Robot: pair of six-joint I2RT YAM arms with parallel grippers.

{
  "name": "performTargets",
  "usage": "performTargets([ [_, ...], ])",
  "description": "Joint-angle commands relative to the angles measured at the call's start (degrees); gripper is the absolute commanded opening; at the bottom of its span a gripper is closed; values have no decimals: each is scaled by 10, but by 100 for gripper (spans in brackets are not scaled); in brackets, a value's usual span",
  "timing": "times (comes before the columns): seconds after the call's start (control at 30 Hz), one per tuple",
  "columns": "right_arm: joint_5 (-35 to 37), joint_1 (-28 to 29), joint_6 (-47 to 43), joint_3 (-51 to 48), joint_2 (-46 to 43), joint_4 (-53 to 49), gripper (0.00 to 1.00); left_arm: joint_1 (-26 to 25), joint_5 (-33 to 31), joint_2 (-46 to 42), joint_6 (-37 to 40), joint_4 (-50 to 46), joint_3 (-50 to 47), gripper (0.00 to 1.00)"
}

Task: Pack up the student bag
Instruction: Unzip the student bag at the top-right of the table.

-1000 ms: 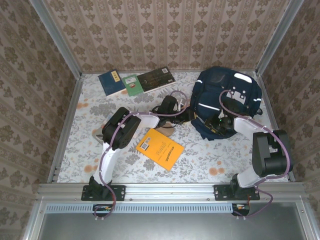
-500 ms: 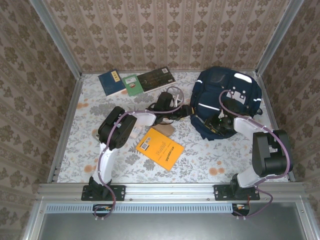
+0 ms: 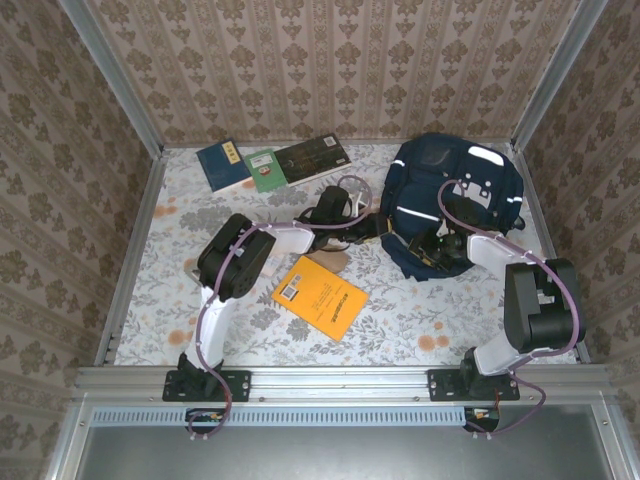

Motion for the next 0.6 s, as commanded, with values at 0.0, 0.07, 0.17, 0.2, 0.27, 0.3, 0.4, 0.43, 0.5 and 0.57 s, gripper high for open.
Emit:
performTargets([
  [0.0,3,2,-7,5,19,-11,40,-6,17,-9,-6,3,-7,55],
  [0.07,3,2,-7,5,18,-11,40,-7,18,-8,-8,5,-7,55],
  [0.17,2,2,-7,6,19,-11,40,-7,21,-8,-14,10,-9,54],
  [0.2,2,2,-7,6,19,-11,40,-7,14,-11,-9,1,-10,55],
  [0.27,2,2,-7,6,19,-11,40,-7,4,-15,-1,-10,-17,55],
  [0.3,2,2,-7,6,19,-11,40,-5,4,-16,-1,-9,-21,55],
  [0.4,2,1,-8,6,19,-11,40,0,-17,-14,-6,-9,-25,55],
  [0.43,2,2,-8,6,19,-12,40,2,-18,-12,-9,-8,-24,55],
  [0.5,2,2,-9,7,19,-13,40,2,-18,-10,-12,-7,-21,55],
  [0.57,2,2,-8,7,19,-12,40,1,-20,-7,-8,-22,-14,55],
])
